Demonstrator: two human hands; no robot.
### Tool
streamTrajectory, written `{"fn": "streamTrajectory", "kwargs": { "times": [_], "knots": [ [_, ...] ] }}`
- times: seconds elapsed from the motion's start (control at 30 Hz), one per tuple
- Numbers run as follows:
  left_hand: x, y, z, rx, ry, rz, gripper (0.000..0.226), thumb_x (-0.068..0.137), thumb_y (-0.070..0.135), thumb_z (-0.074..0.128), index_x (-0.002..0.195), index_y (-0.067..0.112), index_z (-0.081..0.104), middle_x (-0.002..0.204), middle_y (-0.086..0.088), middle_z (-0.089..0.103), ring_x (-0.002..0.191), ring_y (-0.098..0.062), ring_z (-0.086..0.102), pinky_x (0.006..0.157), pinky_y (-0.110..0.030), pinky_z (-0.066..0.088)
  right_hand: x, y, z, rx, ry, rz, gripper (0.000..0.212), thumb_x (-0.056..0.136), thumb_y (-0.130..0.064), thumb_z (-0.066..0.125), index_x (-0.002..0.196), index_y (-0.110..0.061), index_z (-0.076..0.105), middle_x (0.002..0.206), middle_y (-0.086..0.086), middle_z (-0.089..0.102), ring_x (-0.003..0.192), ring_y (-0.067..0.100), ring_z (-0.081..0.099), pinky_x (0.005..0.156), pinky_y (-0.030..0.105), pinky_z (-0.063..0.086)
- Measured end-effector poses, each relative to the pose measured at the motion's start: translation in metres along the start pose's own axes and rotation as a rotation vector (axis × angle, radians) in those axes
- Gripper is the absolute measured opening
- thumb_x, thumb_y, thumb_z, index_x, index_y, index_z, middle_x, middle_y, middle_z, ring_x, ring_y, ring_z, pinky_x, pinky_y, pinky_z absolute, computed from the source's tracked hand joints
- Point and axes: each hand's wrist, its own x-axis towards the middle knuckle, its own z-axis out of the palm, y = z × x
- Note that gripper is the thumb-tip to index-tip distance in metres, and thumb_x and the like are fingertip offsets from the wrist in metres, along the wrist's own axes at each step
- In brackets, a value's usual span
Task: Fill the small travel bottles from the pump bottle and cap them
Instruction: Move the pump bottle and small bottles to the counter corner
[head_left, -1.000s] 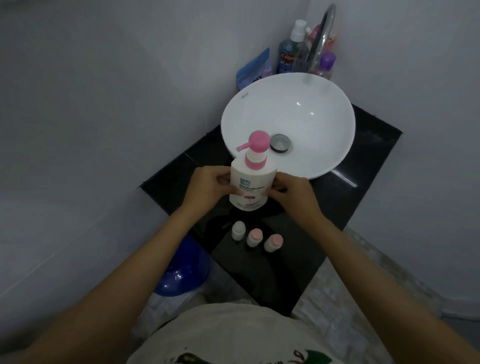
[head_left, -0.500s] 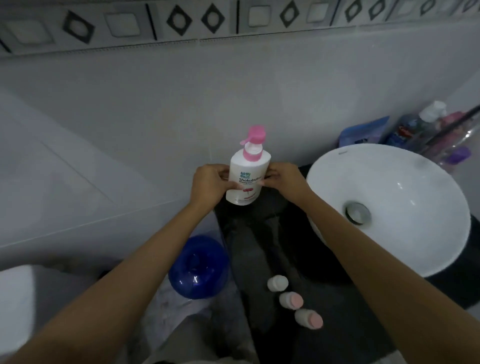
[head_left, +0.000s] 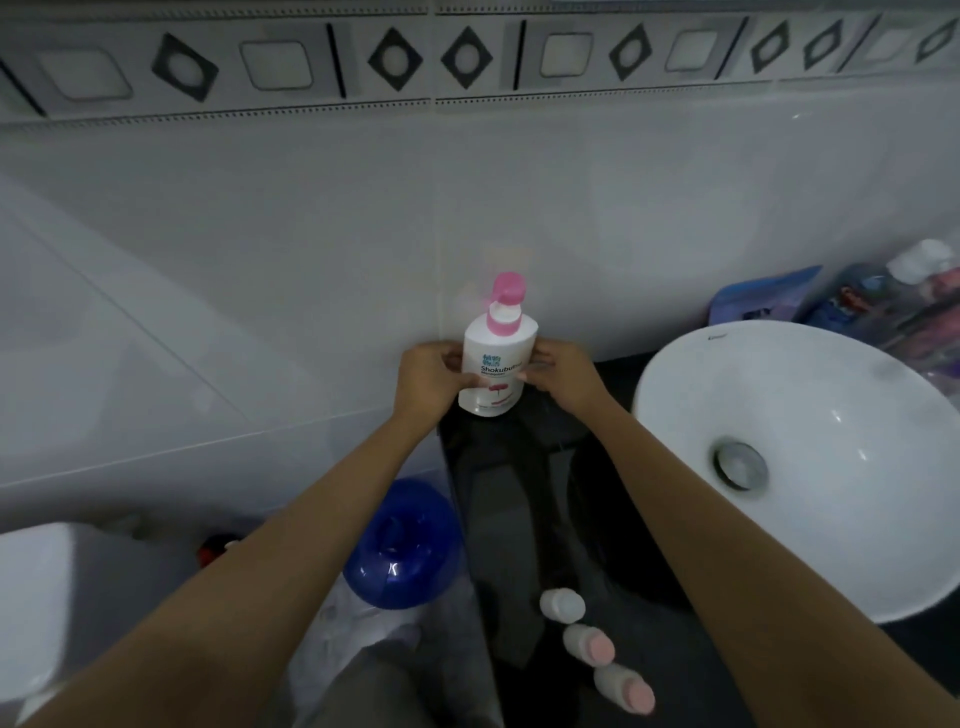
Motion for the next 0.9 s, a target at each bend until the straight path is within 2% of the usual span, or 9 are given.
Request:
{"fn": "streamTrajectory", "kwargs": {
  "times": [0.1, 0.2, 0.27, 0.37, 0.43, 0.53, 0.63, 0.77, 0.9],
  "knots": [
    [-0.003, -0.002, -0.001, 0.013, -0.001, 0.016, 0.042, 0.061, 0.009, 0.086, 0.099, 0.004, 0.070, 0.095, -0.007, 0.072, 0.082, -0.015, 0.068, 0.073, -0.018, 0.053, -0.002, 0.003, 0.001, -0.008, 0.013, -0.005, 0.041, 0.080, 0.005, 0.064, 0.121, -0.001, 0.059, 0.116, 0.019, 0.065, 0.087, 0.008, 0.058, 0.064, 0.005, 0.044],
    [-0.005, -0.007, -0.002, 0.026, -0.041, -0.016, 0.047, 0.061, 0.006, 0.086, 0.102, 0.003, 0.065, 0.092, -0.005, 0.066, 0.081, -0.016, 0.063, 0.068, -0.012, 0.049, -0.013, 0.007, 0.003, 0.002, 0.064, 0.061, 0.043, 0.080, 0.000, 0.067, 0.122, -0.003, 0.058, 0.116, 0.016, 0.065, 0.095, 0.015, 0.059, 0.076, 0.022, 0.048],
    [-0.010, -0.014, -0.003, 0.073, -0.054, -0.086, 0.048, 0.062, 0.002, 0.085, 0.103, 0.002, 0.060, 0.088, -0.008, 0.063, 0.079, -0.019, 0.060, 0.069, -0.021, 0.050, -0.028, 0.010, 0.004, 0.007, 0.109, 0.145, 0.045, 0.080, -0.008, 0.071, 0.123, -0.005, 0.058, 0.113, 0.012, 0.065, 0.100, 0.020, 0.060, 0.085, 0.032, 0.049],
    [-0.028, -0.026, -0.005, 0.165, -0.012, -0.116, 0.032, 0.069, -0.001, 0.078, 0.092, 0.007, 0.057, 0.074, -0.004, 0.058, 0.074, -0.020, 0.058, 0.060, -0.022, 0.045, -0.066, 0.012, 0.001, -0.003, 0.132, 0.280, 0.049, 0.080, -0.021, 0.073, 0.125, -0.012, 0.056, 0.116, 0.010, 0.065, 0.100, 0.018, 0.060, 0.097, 0.037, 0.048],
    [-0.046, -0.028, -0.002, 0.140, -0.038, -0.085, 0.021, 0.075, -0.002, 0.072, 0.088, 0.008, 0.058, 0.074, -0.004, 0.059, 0.074, -0.021, 0.059, 0.061, -0.020, 0.044, -0.102, 0.012, -0.002, -0.045, 0.152, 0.310, 0.044, 0.080, -0.028, 0.072, 0.121, -0.017, 0.059, 0.112, 0.005, 0.067, 0.100, 0.017, 0.062, 0.097, 0.034, 0.048],
    [-0.072, -0.019, 0.009, 0.031, -0.319, 0.001, 0.015, 0.079, -0.002, 0.069, 0.091, 0.006, 0.063, 0.085, -0.009, 0.065, 0.080, -0.019, 0.061, 0.074, -0.022, 0.048, -0.166, 0.013, -0.001, -0.023, 0.275, 0.292, 0.034, 0.079, -0.029, 0.073, 0.110, -0.015, 0.065, 0.099, 0.003, 0.070, 0.087, 0.011, 0.063, 0.083, 0.017, 0.048],
    [-0.097, -0.005, 0.022, 0.000, -0.676, 0.125, 0.024, 0.076, 0.008, 0.076, 0.095, 0.017, 0.065, 0.095, 0.001, 0.068, 0.089, -0.008, 0.064, 0.082, -0.016, 0.048, -0.226, 0.018, 0.008, 0.052, 0.421, 0.327, 0.031, 0.079, -0.026, 0.074, 0.106, -0.013, 0.067, 0.092, 0.004, 0.071, 0.079, 0.007, 0.063, 0.068, 0.004, 0.045],
    [-0.126, 0.000, 0.042, 0.097, -0.956, 0.295, 0.050, 0.063, 0.022, 0.087, 0.106, 0.027, 0.063, 0.108, 0.010, 0.064, 0.100, 0.001, 0.059, 0.089, -0.009, 0.045, -0.282, 0.033, 0.031, 0.073, 0.495, 0.427, 0.048, 0.073, -0.037, 0.078, 0.114, -0.018, 0.063, 0.096, -0.004, 0.067, 0.086, 0.004, 0.063, 0.071, 0.007, 0.048],
    [-0.143, -0.009, 0.060, 0.212, -1.068, 0.387, 0.057, 0.059, 0.020, 0.088, 0.108, 0.030, 0.061, 0.109, 0.009, 0.062, 0.101, -0.001, 0.058, 0.089, -0.014, 0.047, -0.301, 0.048, 0.061, -0.220, 0.434, 0.473, 0.064, 0.069, -0.049, 0.074, 0.124, -0.019, 0.056, 0.113, -0.001, 0.066, 0.099, 0.014, 0.063, 0.087, 0.028, 0.049]
  ]
}}
